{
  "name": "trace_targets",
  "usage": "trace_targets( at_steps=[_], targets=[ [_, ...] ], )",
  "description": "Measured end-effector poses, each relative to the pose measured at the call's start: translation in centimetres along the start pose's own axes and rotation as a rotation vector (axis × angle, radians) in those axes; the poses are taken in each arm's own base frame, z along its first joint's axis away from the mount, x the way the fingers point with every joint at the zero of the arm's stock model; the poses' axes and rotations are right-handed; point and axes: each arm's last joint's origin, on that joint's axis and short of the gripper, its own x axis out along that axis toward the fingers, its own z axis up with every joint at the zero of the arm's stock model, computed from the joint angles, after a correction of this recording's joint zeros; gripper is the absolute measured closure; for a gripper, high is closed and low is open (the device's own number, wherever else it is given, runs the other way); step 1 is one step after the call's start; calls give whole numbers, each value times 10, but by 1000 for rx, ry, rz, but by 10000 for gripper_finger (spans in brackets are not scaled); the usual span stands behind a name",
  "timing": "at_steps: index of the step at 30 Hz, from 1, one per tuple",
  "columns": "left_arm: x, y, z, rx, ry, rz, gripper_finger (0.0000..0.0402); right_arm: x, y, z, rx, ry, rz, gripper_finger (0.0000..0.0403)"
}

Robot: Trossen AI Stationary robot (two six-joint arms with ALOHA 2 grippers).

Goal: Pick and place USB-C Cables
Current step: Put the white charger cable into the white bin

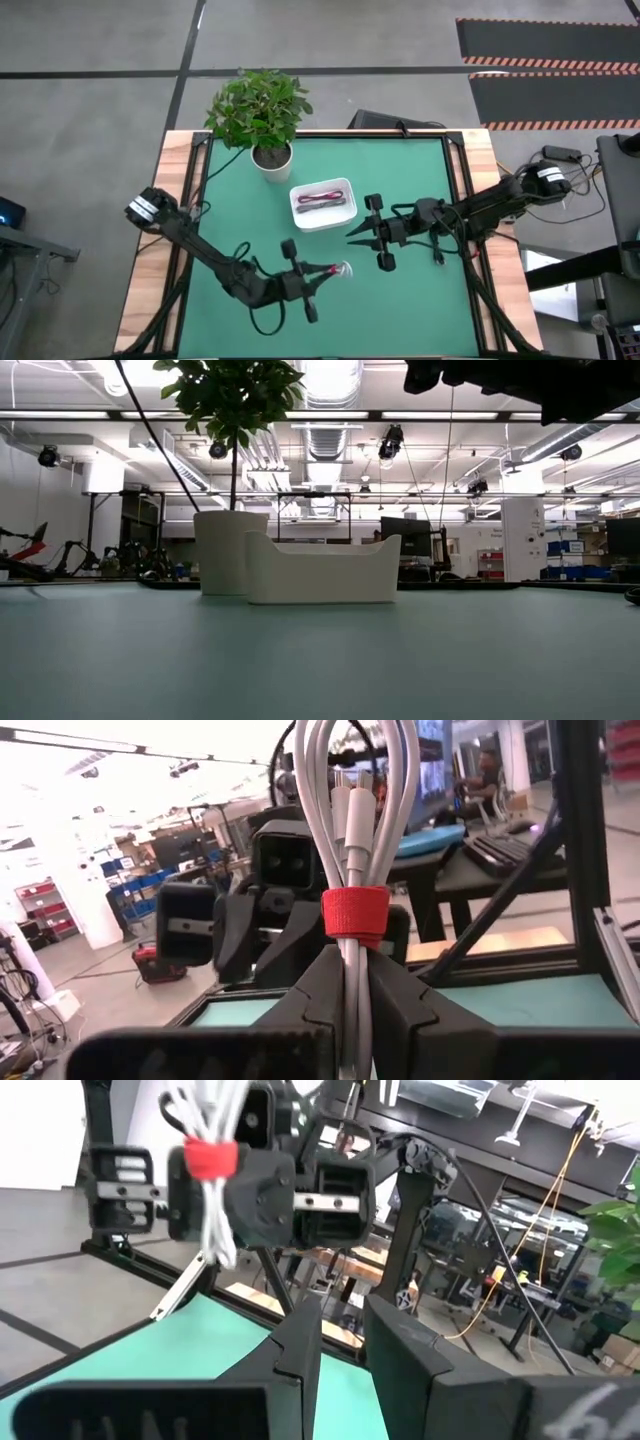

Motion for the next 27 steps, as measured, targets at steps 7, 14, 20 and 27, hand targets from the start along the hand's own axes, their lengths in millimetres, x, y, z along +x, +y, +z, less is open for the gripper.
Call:
trace_targets(
  at_steps=[7,14,20,27],
  targets=[
    [-12,13,-27,-50,-40,23,391,0,0,-1,9,7,2,335],
    [-20,21,-46,-99,-37,31,391,1,-1,1,67,0,-1,329],
    [-19,23,-47,-99,-37,36,391,3,-1,2,97,-2,-2,291],
    [-18,23,-48,-101,-36,38,391,3,-1,3,121,-11,-4,246]
  ],
)
